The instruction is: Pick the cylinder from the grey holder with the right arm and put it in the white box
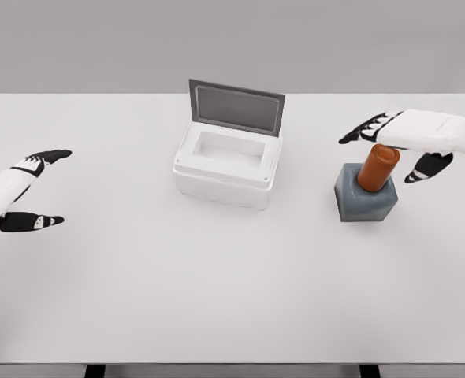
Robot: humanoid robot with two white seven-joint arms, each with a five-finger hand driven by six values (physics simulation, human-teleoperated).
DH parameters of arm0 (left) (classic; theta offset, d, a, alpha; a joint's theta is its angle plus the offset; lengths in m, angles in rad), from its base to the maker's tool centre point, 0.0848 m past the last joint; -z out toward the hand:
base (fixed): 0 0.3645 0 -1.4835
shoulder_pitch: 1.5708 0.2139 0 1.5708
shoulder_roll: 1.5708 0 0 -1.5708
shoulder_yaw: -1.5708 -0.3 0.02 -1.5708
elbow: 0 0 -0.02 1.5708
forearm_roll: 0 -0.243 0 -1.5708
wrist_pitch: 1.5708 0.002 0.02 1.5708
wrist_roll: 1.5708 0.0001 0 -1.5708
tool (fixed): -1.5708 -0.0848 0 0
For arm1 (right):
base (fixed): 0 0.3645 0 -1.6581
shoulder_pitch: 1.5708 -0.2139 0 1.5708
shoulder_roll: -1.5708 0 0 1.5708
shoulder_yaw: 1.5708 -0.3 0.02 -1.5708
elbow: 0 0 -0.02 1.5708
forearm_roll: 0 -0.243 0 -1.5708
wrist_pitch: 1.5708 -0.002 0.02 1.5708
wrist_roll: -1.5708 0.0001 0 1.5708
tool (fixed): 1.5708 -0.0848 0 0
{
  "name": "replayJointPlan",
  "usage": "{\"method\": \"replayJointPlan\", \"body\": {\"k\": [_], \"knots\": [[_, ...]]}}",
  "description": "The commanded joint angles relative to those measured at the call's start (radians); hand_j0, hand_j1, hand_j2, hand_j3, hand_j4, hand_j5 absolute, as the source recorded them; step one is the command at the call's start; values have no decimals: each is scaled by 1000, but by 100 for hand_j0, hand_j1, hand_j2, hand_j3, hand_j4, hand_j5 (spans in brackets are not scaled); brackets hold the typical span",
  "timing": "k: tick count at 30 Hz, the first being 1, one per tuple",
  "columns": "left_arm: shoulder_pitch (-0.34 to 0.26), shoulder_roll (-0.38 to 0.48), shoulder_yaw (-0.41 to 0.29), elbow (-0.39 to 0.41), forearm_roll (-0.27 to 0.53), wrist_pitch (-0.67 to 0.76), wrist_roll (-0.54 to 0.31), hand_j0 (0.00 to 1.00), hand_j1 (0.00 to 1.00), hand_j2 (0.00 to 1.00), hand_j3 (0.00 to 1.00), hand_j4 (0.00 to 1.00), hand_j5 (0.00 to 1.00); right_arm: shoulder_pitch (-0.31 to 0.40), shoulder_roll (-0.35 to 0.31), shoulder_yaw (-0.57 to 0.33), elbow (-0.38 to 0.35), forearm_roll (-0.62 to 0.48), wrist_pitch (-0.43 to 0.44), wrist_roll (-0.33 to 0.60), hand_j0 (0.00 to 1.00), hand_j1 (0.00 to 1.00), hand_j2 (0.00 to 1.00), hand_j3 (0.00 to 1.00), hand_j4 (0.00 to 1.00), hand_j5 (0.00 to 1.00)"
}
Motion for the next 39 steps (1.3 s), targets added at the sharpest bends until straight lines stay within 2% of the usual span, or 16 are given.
{"method": "replayJointPlan", "body": {"k": [1, 4, 13, 21, 29, 36, 39], "knots": [[0, -13, 0, 3, 8, 1, 2, 100, 100, 100, 100, 100, 100, 0, 0, 18, 6, 1, -1, 0, 99, 99, 99, 99, 99, 99], [2, -29, -3, 3, 11, 1, 2, 100, 100, 100, 100, 100, 100, 0, 9, 18, 16, 1, -3, 0, 95, 95, 95, 95, 95, 95], [15, -55, -2, 26, 16, 1, 3, 100, 100, 100, 100, 100, 100, 0, 17, 15, 42, 2, -4, 0, 97, 97, 97, 97, 97, 97], [15, -56, 0, 27, 16, 1, 3, 100, 100, 100, 100, 100, 100, -2, 16, 15, 35, 2, -4, 0, 93, 93, 93, 93, 93, 93], [15, -56, 1, 27, 17, 1, 3, 100, 100, 100, 100, 100, 100, -2, 8, 17, 14, 5, -16, 0, 93, 93, 93, 93, 93, 93], [15, -56, 3, 26, 22, 1, 3, 100, 100, 100, 100, 100, 100, -2, 3, 17, 12, 5, -18, 0, 76, 76, 76, 76, 76, 76], [15, -55, 3, 26, 23, 1, 5, 100, 100, 100, 100, 100, 100, 0, 3, 17, 11, 4, -16, 0, 62, 62, 62, 62, 62, 62]]}}
